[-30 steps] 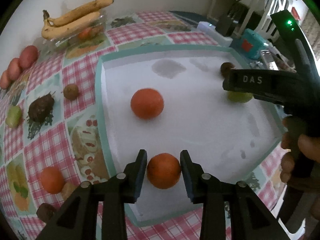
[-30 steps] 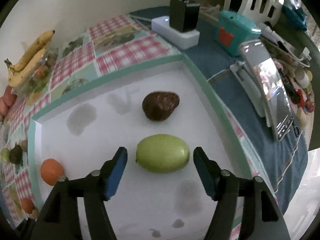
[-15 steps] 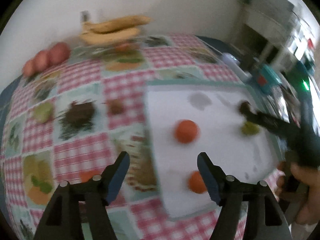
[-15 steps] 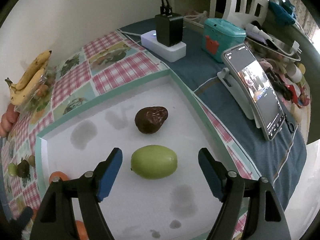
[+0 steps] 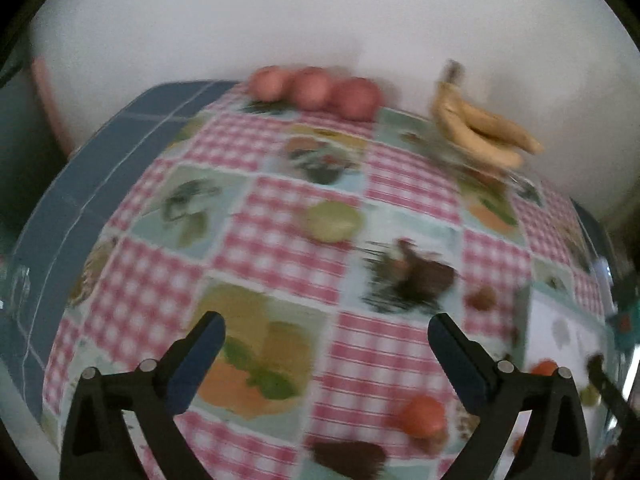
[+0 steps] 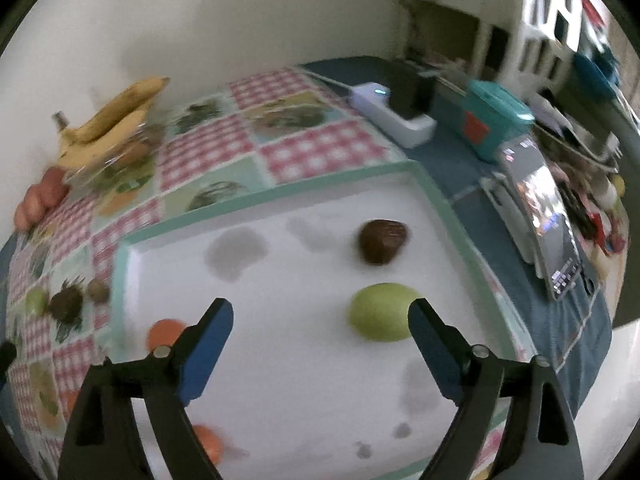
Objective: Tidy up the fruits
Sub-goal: 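Withdraw both grippers from the tray back over the table, then lower the left gripper onto the elongated dark brown fruit and close it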
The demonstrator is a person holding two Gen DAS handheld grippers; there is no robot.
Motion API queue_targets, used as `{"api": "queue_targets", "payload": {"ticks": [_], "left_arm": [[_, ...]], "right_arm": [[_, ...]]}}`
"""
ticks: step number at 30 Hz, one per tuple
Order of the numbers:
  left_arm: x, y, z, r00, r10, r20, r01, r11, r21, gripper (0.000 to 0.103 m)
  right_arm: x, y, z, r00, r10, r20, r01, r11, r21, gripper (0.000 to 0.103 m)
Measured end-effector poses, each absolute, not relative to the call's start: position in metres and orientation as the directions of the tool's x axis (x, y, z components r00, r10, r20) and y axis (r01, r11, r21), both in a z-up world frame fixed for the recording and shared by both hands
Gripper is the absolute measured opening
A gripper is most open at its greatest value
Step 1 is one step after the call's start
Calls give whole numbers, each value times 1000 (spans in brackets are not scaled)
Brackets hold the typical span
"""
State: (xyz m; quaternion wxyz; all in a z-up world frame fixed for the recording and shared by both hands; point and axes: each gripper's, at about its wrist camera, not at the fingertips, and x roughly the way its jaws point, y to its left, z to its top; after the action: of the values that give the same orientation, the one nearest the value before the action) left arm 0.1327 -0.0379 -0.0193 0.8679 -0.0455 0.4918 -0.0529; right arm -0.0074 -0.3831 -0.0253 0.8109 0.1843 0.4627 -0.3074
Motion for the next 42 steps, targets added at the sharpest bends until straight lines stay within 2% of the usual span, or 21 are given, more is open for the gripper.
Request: {"api": "queue_targets", "payload": {"ticks": [8, 18, 28, 42], "left_arm": [[131, 24, -25, 511, -82, -855, -125, 978, -169, 103], [111, 37, -24, 519, -85, -850, -106, 981, -162, 103], [97, 31, -41, 449, -162, -879, -70, 974, -215, 103], [91, -13, -74, 248, -253, -935, 61, 967, -246, 102]], "right_arm": [[16, -321, -26, 431, -278, -859, 554, 833, 8, 96], [23, -252, -16, 543, -164, -824, 405, 910, 86, 96], [24, -224, -30, 492, -79, -867, 286, 955, 75, 96], [11, -264, -35, 425, -146, -893, 459, 885, 74, 96]]}}
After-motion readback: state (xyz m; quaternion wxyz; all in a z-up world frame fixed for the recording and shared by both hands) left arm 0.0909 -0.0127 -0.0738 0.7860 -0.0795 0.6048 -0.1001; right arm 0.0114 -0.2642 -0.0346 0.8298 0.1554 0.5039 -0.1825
